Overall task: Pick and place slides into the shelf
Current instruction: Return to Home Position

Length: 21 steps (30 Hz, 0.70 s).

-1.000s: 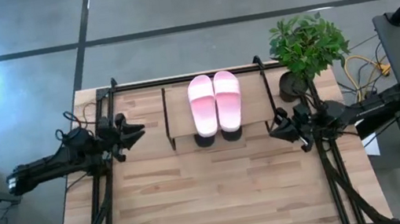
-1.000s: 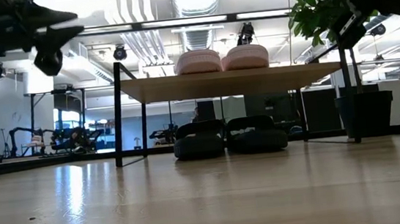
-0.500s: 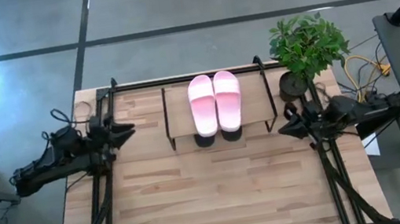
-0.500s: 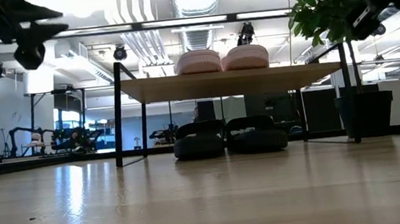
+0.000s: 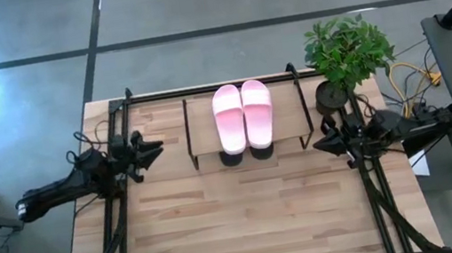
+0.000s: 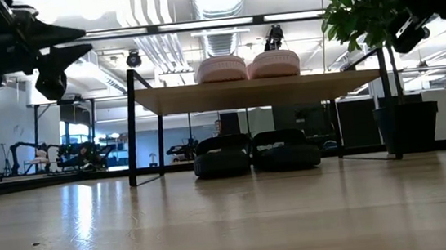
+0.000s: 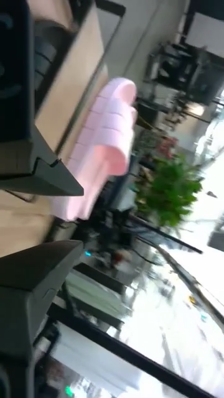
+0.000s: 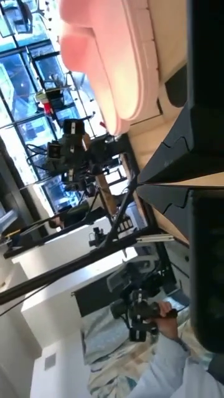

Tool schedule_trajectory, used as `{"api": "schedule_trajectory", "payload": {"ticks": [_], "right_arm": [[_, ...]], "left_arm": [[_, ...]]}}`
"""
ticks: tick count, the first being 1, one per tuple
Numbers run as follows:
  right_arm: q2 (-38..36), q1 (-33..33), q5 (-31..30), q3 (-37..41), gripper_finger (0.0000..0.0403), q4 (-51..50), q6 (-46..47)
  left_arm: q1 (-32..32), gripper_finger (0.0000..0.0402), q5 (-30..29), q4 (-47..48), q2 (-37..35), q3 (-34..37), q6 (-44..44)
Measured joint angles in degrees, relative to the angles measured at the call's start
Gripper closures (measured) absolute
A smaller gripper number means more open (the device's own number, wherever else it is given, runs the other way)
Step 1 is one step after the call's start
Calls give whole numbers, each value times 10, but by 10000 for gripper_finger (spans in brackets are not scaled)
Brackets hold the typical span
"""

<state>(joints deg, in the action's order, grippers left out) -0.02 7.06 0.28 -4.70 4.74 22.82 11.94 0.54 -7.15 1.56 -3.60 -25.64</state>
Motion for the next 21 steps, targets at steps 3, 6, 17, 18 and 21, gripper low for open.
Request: {"api": "schedule_trajectory", "payload": {"ticks": [3,6,17,18,21], "right_arm": [[1,3,1,19,394,38,-3],[0,5,1,40,394,57,-1],[1,7,-3,42,394,29,-28],[1,7,-4,42,394,24,-25],[2,7,-4,42,394,9,-5]], "left_arm": [[0,291,-7,-52,1,30,-10],[0,291,-12,-52,2,31,-10],[0,291,-27,-39,7,31,-30],[0,291,-27,-38,8,31,-38],[0,291,-27,-39,12,31,-40]]}}
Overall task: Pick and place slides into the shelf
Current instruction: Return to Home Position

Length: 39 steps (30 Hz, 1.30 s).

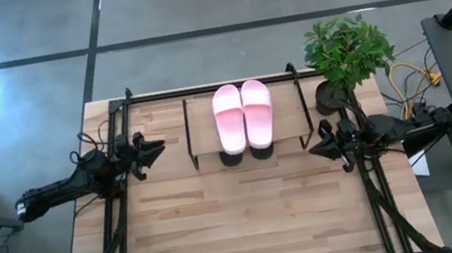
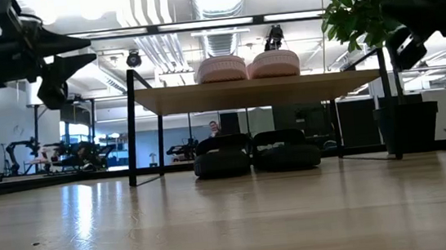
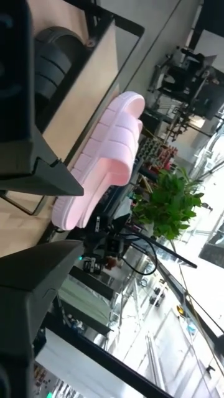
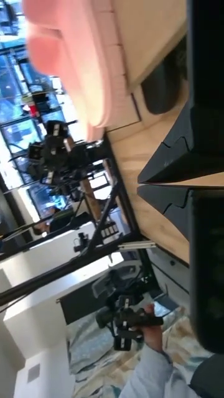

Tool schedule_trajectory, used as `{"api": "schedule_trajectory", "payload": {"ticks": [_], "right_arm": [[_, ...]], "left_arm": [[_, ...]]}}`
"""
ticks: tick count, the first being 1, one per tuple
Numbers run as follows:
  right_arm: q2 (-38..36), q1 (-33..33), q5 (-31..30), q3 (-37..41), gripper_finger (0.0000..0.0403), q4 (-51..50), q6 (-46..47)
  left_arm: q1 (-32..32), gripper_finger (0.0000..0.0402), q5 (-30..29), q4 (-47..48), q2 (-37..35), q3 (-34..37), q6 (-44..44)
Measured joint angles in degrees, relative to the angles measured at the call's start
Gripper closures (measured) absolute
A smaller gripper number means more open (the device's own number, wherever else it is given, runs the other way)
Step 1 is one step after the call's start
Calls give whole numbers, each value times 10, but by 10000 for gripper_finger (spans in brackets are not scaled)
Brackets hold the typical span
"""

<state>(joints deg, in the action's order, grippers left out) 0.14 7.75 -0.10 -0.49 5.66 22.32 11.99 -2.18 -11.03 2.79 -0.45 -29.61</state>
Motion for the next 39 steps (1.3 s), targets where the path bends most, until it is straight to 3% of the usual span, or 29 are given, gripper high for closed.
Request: {"api": "schedule_trajectory", "payload": {"ticks": [39], "right_arm": [[0,0,0,0,394,-37,2]], "left_arm": [[0,291,0,0,88,0,0]]}}
